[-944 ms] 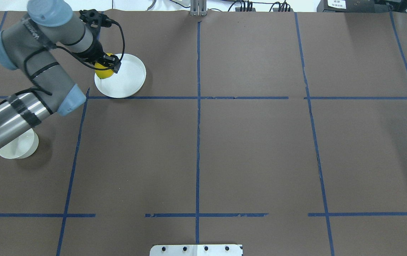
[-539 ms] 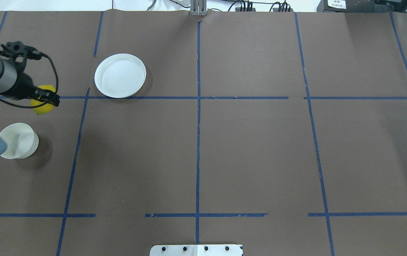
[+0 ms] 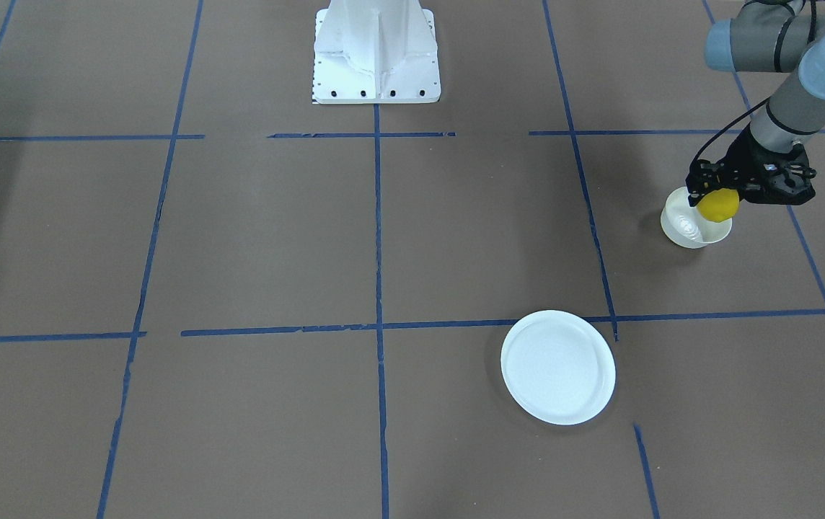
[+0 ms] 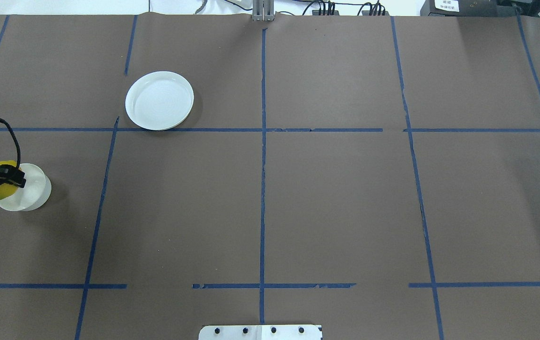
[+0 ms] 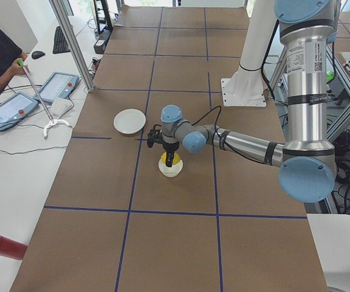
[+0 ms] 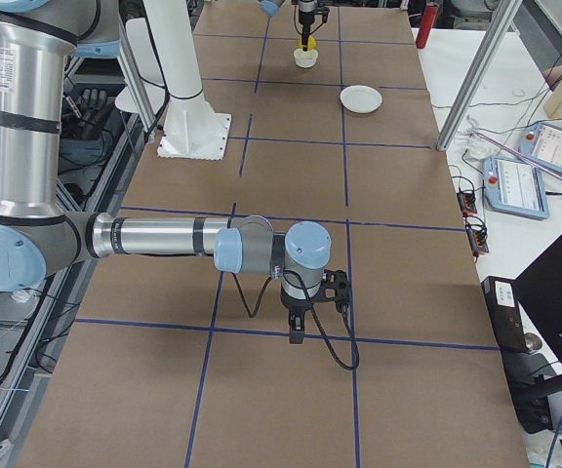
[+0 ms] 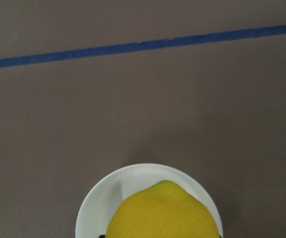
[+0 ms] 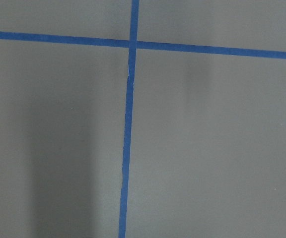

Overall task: Move lemon from plate to bowl
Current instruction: 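Carry the lemon with the left gripper over the small white bowl, then lower the lemon into the bowl, open the left gripper and withdraw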

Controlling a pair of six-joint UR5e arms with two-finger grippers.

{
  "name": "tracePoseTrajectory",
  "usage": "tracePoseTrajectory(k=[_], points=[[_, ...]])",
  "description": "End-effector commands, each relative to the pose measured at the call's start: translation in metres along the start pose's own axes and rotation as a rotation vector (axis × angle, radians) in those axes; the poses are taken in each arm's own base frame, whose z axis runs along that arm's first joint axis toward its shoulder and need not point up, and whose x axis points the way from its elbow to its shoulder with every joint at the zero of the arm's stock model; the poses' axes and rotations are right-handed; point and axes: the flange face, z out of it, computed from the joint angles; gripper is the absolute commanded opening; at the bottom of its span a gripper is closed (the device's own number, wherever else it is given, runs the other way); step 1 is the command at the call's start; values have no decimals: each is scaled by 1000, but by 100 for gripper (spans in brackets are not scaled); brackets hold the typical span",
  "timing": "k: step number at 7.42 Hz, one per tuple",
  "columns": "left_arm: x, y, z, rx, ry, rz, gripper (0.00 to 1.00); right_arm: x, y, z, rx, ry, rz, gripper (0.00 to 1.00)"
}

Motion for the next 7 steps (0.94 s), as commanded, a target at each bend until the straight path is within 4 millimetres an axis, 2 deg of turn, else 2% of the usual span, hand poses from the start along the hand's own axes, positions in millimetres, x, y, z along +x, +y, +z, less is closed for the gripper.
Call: tracePoseTrajectory(k=[1, 2, 4, 6, 7], points=[[-3, 2, 7, -9, 3, 1, 19, 0, 0, 0, 0, 0, 0, 100], [1, 1, 8, -12, 7, 7, 56, 0, 0, 0, 0, 0, 0, 100], [2, 1, 8, -13, 8, 10, 100, 0, 0, 0, 0, 0, 0, 100], [2, 1, 8, -15, 10, 10, 100, 0, 0, 0, 0, 0, 0, 100], [6, 2, -2, -14, 39, 21, 100, 0, 0, 0, 0, 0, 0, 100]])
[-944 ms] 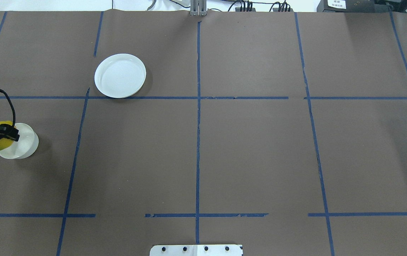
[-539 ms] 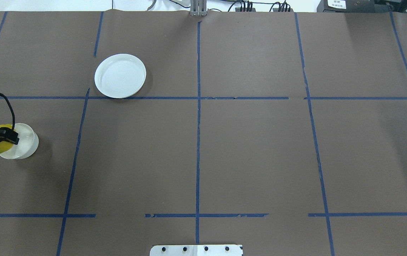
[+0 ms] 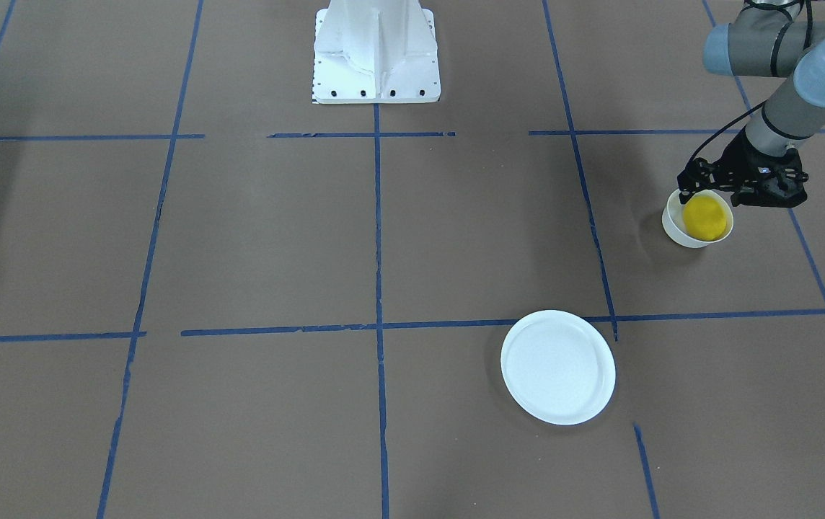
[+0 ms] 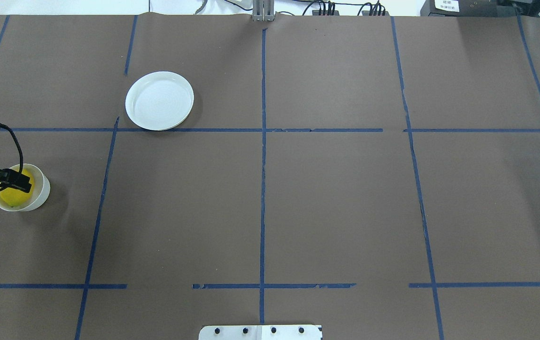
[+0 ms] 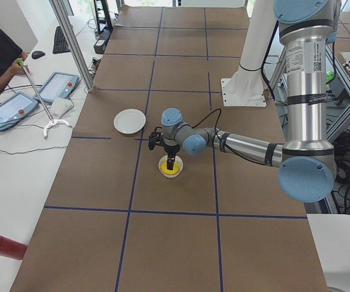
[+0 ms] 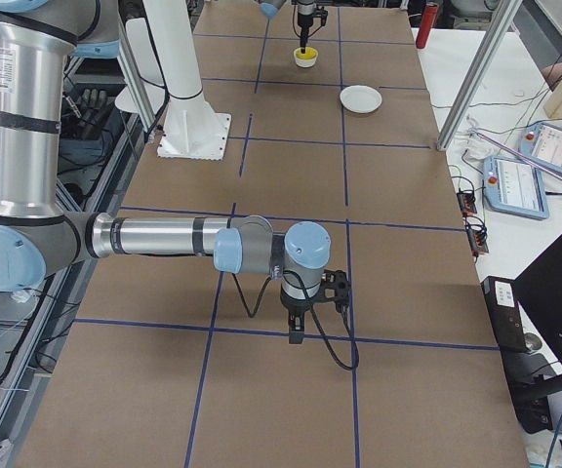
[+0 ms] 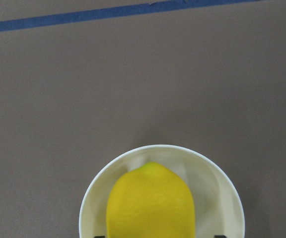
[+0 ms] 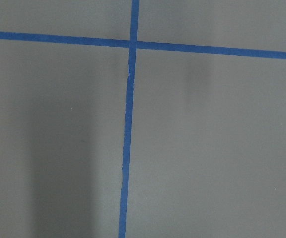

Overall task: Move lemon from plate to bowl
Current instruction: 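Lower the lemon into the bowl, open the left gripper and withdraw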

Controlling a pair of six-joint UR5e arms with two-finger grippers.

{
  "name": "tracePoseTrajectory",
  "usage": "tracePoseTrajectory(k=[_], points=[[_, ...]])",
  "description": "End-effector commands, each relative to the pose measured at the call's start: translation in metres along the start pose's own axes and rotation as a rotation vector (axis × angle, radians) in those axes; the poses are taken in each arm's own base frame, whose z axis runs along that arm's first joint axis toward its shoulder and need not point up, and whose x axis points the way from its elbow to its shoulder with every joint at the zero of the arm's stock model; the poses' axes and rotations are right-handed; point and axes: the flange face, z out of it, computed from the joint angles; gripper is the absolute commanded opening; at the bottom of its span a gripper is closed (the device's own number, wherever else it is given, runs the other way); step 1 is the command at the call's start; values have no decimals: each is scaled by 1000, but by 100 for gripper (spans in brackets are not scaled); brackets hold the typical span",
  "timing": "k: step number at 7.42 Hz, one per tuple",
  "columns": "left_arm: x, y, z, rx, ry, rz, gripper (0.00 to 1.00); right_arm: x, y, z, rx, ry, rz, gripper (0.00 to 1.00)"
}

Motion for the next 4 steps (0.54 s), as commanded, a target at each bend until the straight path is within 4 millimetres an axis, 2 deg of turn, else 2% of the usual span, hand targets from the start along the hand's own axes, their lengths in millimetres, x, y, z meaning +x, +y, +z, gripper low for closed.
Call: tracePoseTrajectory(k=[1, 2, 4], points=[[5, 6, -26, -33, 101, 14, 100, 0, 0, 0, 0, 0, 0, 100], [-54, -12, -69, 46, 102, 29, 100, 0, 0, 0, 0, 0, 0, 100], [-195, -16, -114, 66, -5, 83, 100, 0, 0, 0, 0, 0, 0, 100]])
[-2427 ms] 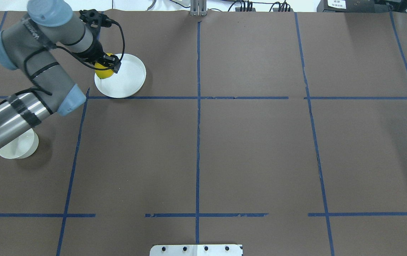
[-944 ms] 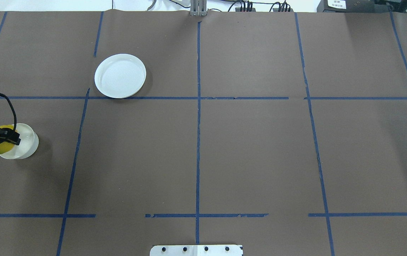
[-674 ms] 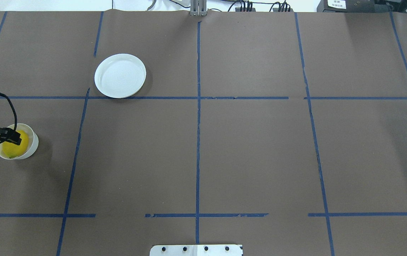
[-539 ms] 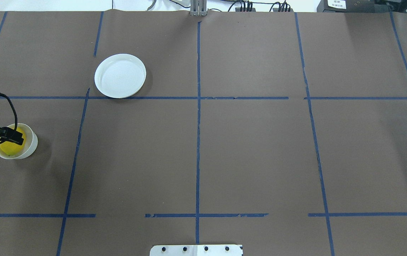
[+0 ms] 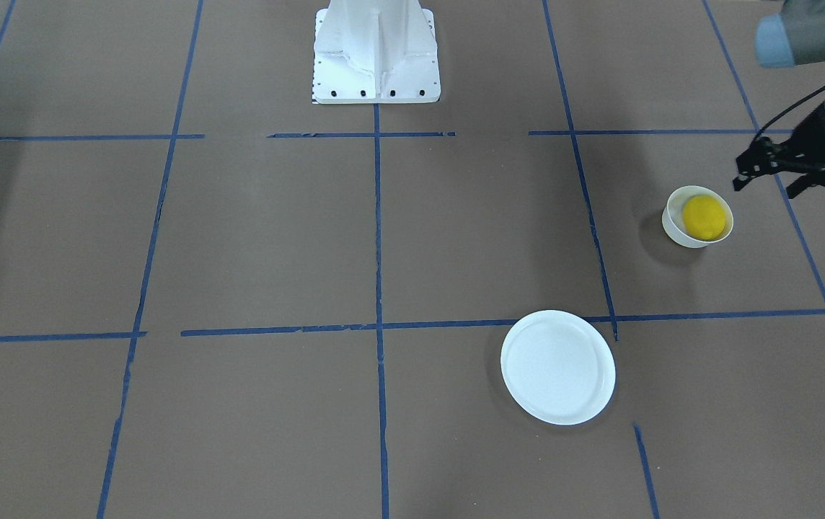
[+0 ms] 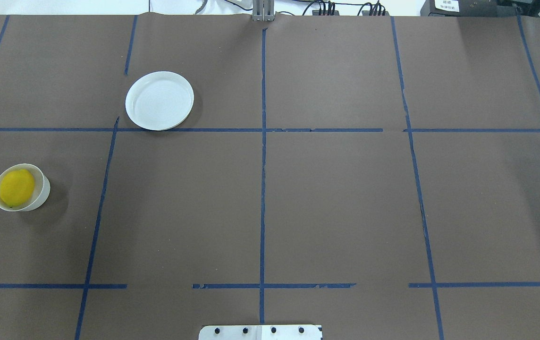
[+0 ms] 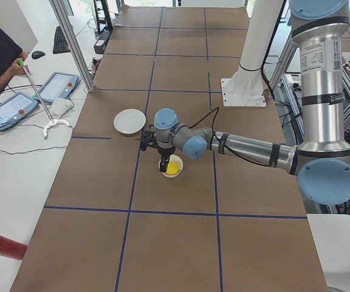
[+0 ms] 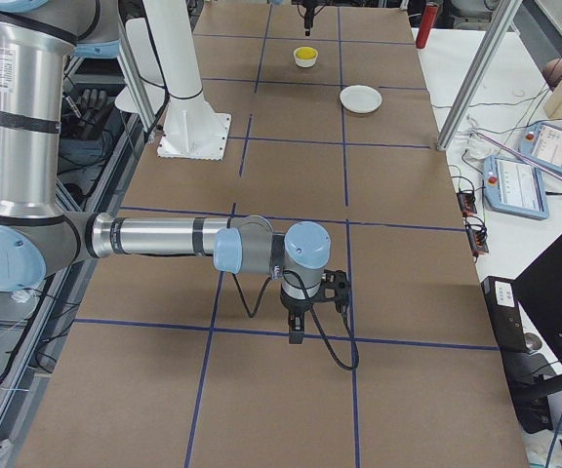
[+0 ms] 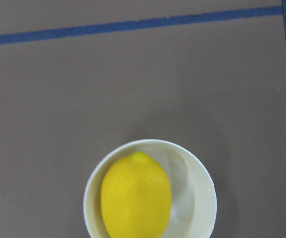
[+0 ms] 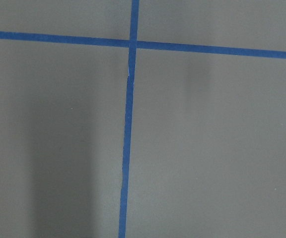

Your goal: Move lemon from plate to bowl

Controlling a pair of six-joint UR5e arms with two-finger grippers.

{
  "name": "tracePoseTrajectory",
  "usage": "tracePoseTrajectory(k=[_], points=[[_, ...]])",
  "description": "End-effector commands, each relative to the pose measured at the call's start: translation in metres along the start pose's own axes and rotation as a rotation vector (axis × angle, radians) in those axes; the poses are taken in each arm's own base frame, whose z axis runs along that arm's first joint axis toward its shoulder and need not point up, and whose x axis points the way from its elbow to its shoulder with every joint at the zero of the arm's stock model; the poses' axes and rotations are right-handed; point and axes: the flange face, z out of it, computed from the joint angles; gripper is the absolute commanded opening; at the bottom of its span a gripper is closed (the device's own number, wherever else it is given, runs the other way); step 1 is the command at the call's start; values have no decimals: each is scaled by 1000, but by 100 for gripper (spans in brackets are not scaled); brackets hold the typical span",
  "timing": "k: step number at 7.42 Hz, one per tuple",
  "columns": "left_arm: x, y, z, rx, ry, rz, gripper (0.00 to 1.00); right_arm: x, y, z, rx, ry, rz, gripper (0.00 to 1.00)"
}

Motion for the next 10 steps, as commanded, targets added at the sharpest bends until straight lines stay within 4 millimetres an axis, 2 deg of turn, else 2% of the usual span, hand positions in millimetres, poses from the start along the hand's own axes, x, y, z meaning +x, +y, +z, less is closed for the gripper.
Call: tracePoseTrajectory(k=[1, 2, 3, 4, 5, 6, 7, 8, 10], points=[[-139, -18, -60, 23, -78, -13, 100, 0, 0, 0, 0, 0, 0, 100], [-200, -43, -90, 40, -93, -79, 100, 0, 0, 0, 0, 0, 0, 100], [-219, -55, -108, -10, -82, -106, 100, 0, 0, 0, 0, 0, 0, 100], [-217, -56, -123, -21, -62, -150, 100, 0, 0, 0, 0, 0, 0, 100], [-219, -40, -113, -31, -40, -166, 100, 0, 0, 0, 0, 0, 0, 100], [-216, -36, -114, -37, -42, -184, 100, 0, 0, 0, 0, 0, 0, 100], [-199, 9, -104, -58, -36, -244, 100, 0, 0, 0, 0, 0, 0, 100], [-184, 23, -105, -44, -40, -208, 100, 0, 0, 0, 0, 0, 0, 100], [-168, 27, -63, -135, -30, -179, 100, 0, 0, 0, 0, 0, 0, 100]])
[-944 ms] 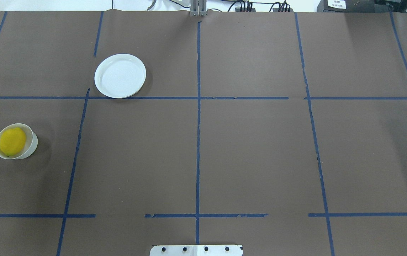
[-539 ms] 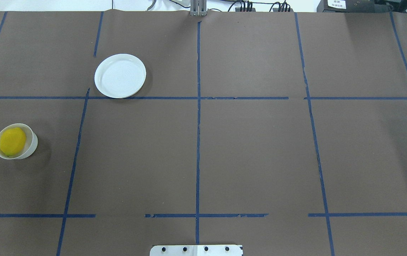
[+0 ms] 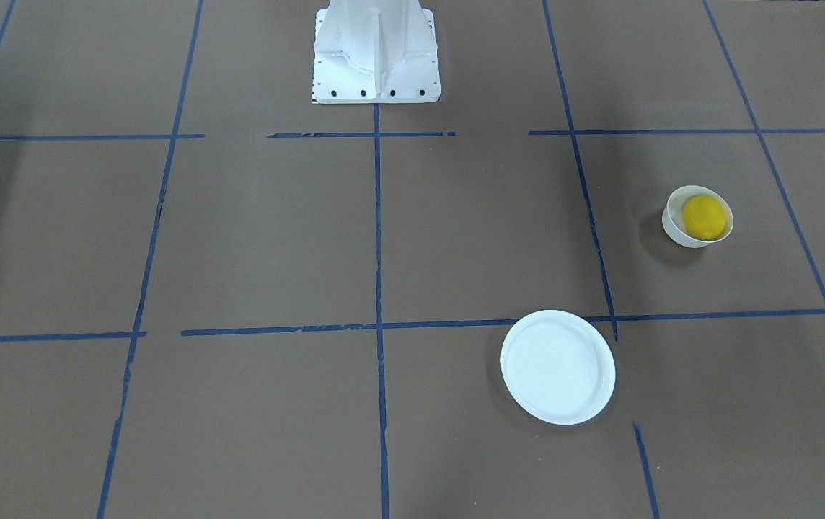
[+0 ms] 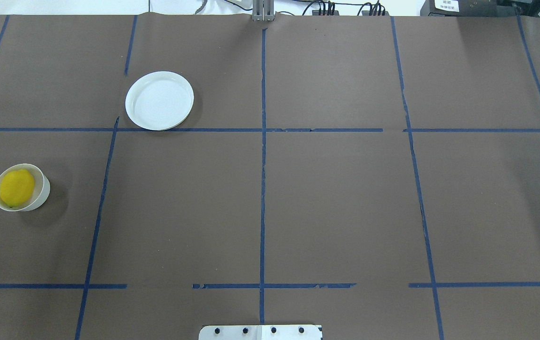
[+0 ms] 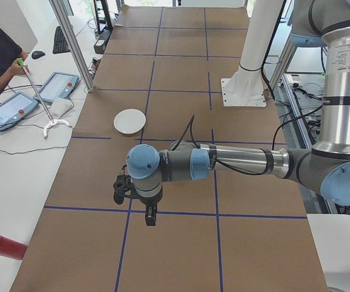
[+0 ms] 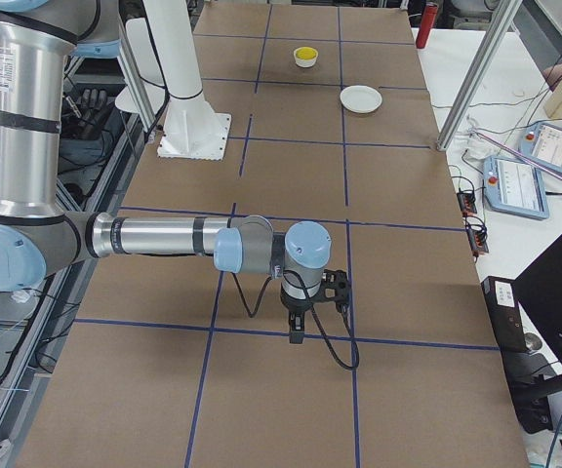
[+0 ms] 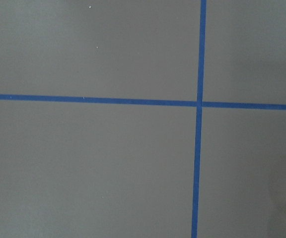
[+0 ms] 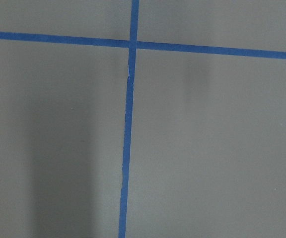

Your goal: Move lemon from plate to bowl

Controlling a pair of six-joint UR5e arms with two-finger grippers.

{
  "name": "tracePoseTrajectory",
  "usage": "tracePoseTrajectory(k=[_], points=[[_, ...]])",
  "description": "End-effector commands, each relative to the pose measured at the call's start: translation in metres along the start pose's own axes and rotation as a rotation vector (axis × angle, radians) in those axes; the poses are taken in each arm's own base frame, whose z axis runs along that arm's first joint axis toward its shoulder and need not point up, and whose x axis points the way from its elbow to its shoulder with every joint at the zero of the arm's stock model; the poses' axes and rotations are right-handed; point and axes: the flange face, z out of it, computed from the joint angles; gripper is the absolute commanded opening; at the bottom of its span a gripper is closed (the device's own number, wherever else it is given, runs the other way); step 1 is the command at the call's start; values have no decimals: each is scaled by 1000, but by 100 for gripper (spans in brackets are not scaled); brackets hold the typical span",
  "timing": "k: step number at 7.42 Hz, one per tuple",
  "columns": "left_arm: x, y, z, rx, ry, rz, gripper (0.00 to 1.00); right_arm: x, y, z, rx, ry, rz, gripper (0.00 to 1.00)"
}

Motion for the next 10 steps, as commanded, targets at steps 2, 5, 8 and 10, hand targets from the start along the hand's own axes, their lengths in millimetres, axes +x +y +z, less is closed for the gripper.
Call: tracePoseTrajectory(k=[2, 5, 8, 10], points=[[26, -5, 15, 18, 12, 98, 100, 0, 0, 0, 0, 0, 0, 100], [28, -2, 33, -23, -1, 109, 100, 0, 0, 0, 0, 0, 0, 100], [20, 1, 35, -51, 2, 67, 100, 0, 0, 0, 0, 0, 0, 100], [11, 2, 26, -30, 1, 50, 100, 0, 0, 0, 0, 0, 0, 100]])
